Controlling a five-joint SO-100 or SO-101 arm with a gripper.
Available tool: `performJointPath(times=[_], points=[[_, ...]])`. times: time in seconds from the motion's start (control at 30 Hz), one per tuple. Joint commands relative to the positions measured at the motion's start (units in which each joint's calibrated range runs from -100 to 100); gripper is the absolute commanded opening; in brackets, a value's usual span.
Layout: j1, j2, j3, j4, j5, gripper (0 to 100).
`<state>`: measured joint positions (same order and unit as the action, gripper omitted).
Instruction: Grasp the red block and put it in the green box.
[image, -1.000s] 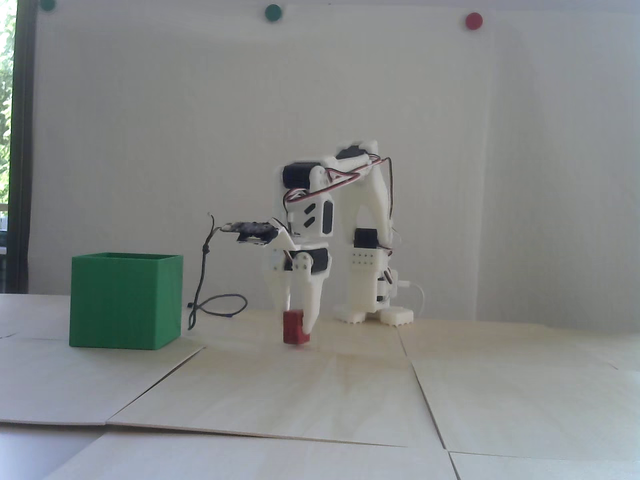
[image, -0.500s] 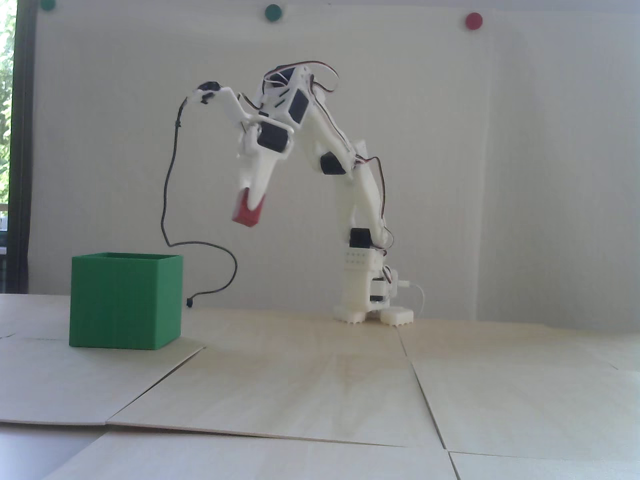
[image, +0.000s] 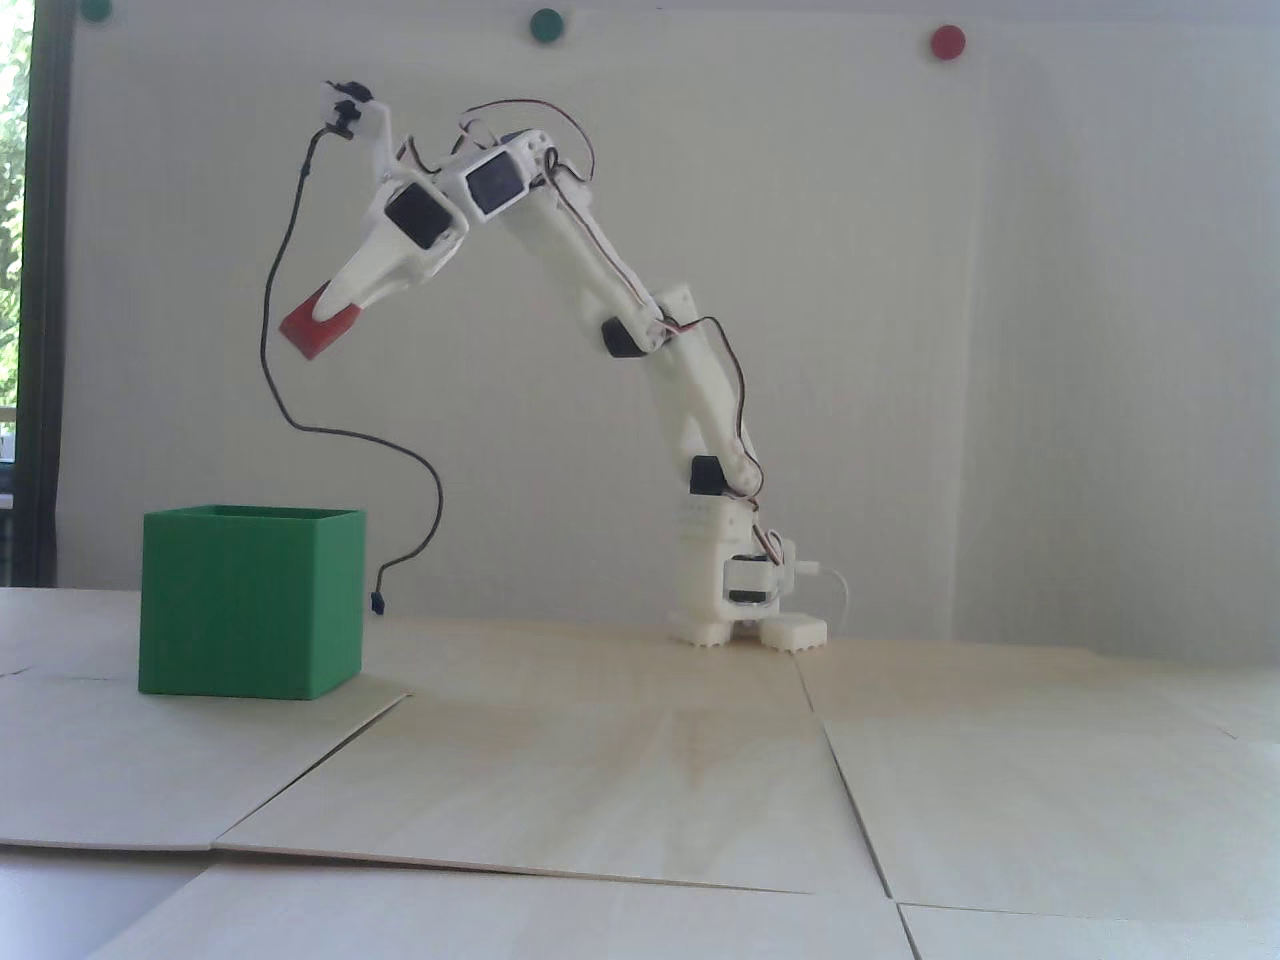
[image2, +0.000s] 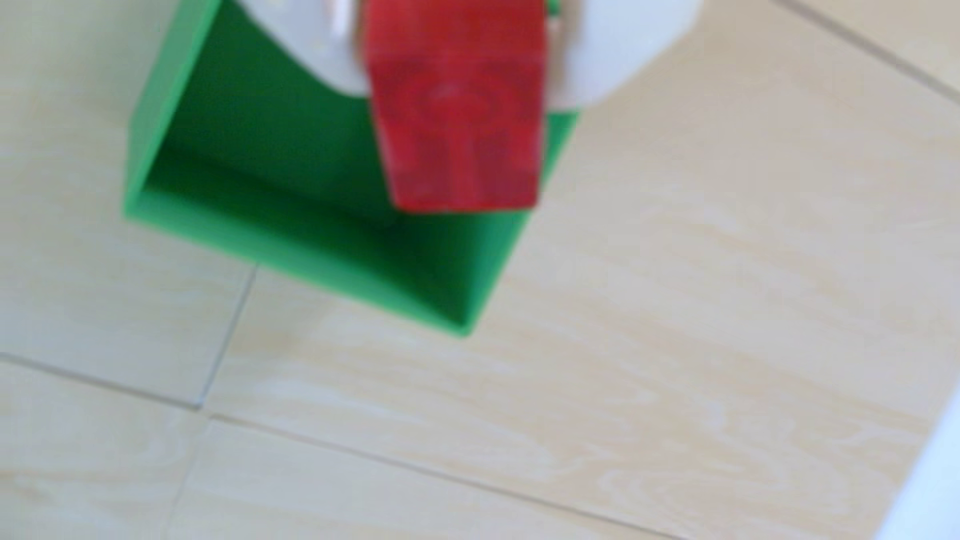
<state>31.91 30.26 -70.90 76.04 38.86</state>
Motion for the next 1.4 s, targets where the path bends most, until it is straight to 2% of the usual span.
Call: performJointPath(times=[0.0, 0.17, 0.3, 0.63, 0.7, 0.83, 0.87, 0.9, 0.97, 1.0, 1.2, 1.3, 1.37], points=[[-0.10, 1.60, -3.28, -3.11, 1.06, 2], [-0.74, 4.84, -3.63, -4.71, 1.17, 2], [-0.83, 5.86, -3.36, -5.30, 3.87, 2], [-0.91, 5.86, -3.63, -5.30, 4.19, 3], [-0.91, 5.86, -3.63, -5.21, 4.19, 8], [-0.58, 5.86, -3.63, -5.21, 4.24, 27], [-0.50, 5.86, -3.63, -5.21, 4.39, 28], [-0.50, 5.86, -3.63, -4.96, 5.07, 25], [-0.42, 5.78, -3.63, -5.21, 6.11, 8], [-0.42, 5.78, -3.72, -5.38, 6.11, 2], [-1.07, 4.76, -4.07, -1.17, 5.96, 2], [-3.16, 4.60, -10.02, 9.71, 6.16, 2], [-6.05, 4.20, -14.54, 21.01, 5.75, 2]])
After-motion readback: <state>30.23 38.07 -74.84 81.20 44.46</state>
